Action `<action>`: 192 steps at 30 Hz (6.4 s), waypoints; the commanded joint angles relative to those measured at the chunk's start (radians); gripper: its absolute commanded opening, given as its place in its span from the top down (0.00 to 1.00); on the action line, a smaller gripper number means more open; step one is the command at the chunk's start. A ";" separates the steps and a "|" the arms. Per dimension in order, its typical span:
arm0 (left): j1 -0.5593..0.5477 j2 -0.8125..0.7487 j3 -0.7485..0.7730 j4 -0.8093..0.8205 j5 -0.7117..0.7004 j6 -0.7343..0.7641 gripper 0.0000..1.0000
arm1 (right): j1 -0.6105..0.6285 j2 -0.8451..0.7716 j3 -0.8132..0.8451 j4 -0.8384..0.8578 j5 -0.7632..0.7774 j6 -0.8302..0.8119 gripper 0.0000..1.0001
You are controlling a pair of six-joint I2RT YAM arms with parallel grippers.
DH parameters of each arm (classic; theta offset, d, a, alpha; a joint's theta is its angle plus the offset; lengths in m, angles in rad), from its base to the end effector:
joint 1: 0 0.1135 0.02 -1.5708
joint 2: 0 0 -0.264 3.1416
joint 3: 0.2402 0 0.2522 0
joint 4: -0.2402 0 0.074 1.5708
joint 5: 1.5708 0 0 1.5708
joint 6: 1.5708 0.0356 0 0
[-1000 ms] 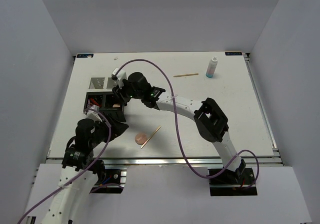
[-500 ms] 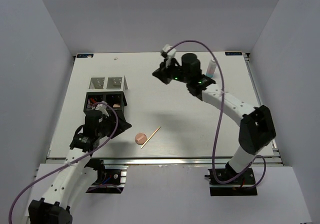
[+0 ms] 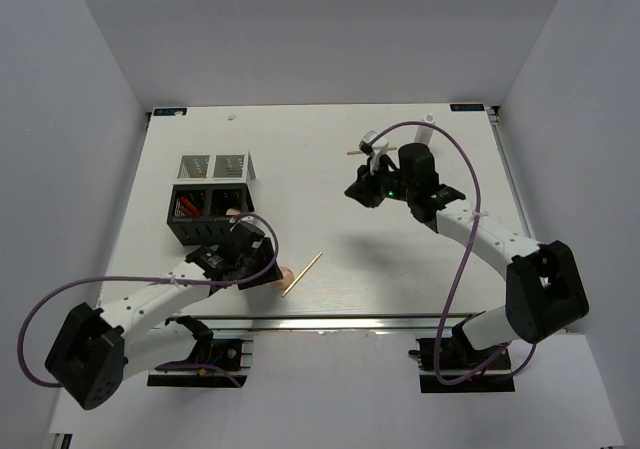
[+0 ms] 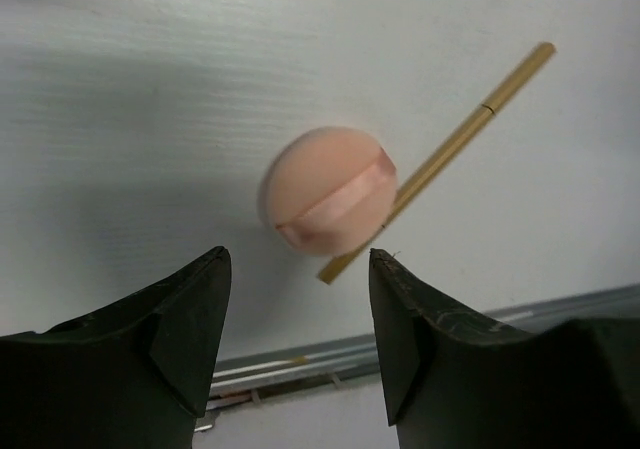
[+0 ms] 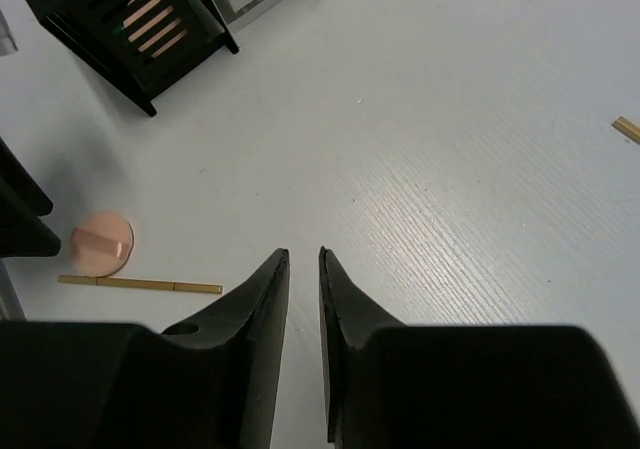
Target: Organize the makeup
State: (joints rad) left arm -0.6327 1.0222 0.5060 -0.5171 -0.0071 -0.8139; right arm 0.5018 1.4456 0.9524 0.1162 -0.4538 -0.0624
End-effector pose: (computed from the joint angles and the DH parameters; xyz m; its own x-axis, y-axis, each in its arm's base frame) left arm 0.1462 -0.1069 0.1759 -0.9034 -0.2390 -0.3560 -0.0996 0.9245 -0.3680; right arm 0.2816 0.1723 0.2733 -0.2729 -0.2136 -0.9380 -0.8083 0.5797 0.1031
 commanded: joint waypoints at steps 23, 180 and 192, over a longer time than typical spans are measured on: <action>-0.067 0.303 0.068 0.192 -0.096 0.024 0.85 | -0.081 -0.096 -0.061 0.042 -0.045 0.013 0.75; 0.492 0.524 0.651 0.931 -0.870 0.762 1.00 | -0.328 0.029 0.006 -0.217 -0.370 -0.194 0.52; 0.510 0.671 0.692 0.974 -0.880 0.840 1.00 | -0.325 0.055 0.014 -0.208 -0.373 -0.191 0.51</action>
State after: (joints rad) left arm -0.1265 1.6680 1.1667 0.4538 -0.8928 0.0017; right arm 0.1768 1.4883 0.9260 -0.1085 -0.8078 -0.2432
